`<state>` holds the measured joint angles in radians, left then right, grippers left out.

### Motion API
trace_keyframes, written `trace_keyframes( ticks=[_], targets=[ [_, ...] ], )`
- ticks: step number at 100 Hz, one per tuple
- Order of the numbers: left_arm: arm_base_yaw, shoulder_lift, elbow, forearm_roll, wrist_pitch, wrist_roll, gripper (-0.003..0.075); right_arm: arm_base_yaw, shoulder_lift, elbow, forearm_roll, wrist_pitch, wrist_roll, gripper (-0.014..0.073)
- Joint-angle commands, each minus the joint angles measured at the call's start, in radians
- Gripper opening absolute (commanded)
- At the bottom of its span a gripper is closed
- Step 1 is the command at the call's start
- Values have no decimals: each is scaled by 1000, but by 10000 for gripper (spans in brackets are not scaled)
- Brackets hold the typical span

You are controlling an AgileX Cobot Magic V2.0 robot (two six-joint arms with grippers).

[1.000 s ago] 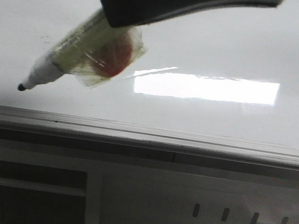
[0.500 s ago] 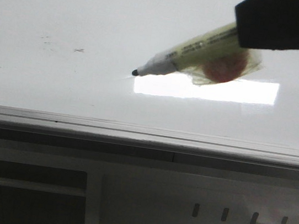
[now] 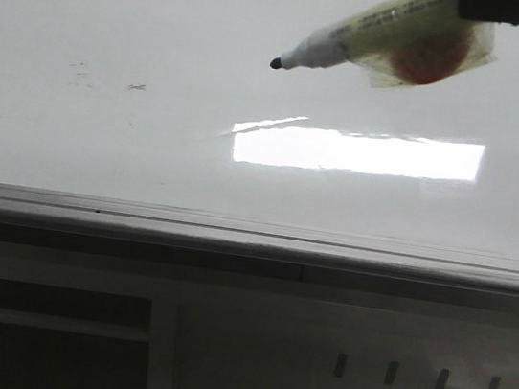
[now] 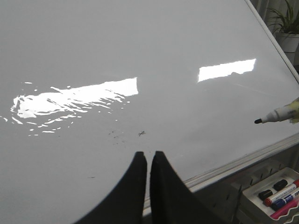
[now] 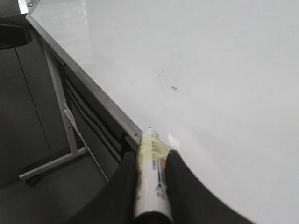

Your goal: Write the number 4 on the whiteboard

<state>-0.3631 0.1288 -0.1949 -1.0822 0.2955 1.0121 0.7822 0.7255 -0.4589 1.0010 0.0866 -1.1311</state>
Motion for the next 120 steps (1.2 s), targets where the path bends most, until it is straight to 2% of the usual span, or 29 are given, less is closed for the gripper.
trace_keyframes(
  ticks=[1, 51, 91, 101, 110, 120],
  targets=[
    [3, 7, -28, -32, -45, -11, -20, -1, -7, -28, 12, -65, 1, -51],
    [3, 7, -28, -34, -45, -11, -20, -1, -7, -28, 12, -75, 1, -51],
    [3, 7, -28, -34, -45, -11, -20, -1, -7, -28, 0, -20, 1, -51],
    [3, 7, -28, -34, -45, -11, -20, -1, -7, -28, -56, -24, 1, -51],
    [3, 7, -28, -34, -45, -11, -20, -1, -7, -28, -124, -46, 48, -51],
    [3, 7, -28, -34, -45, -11, -20, -1, -7, -28, -244, -87, 224, -51]
  ],
)
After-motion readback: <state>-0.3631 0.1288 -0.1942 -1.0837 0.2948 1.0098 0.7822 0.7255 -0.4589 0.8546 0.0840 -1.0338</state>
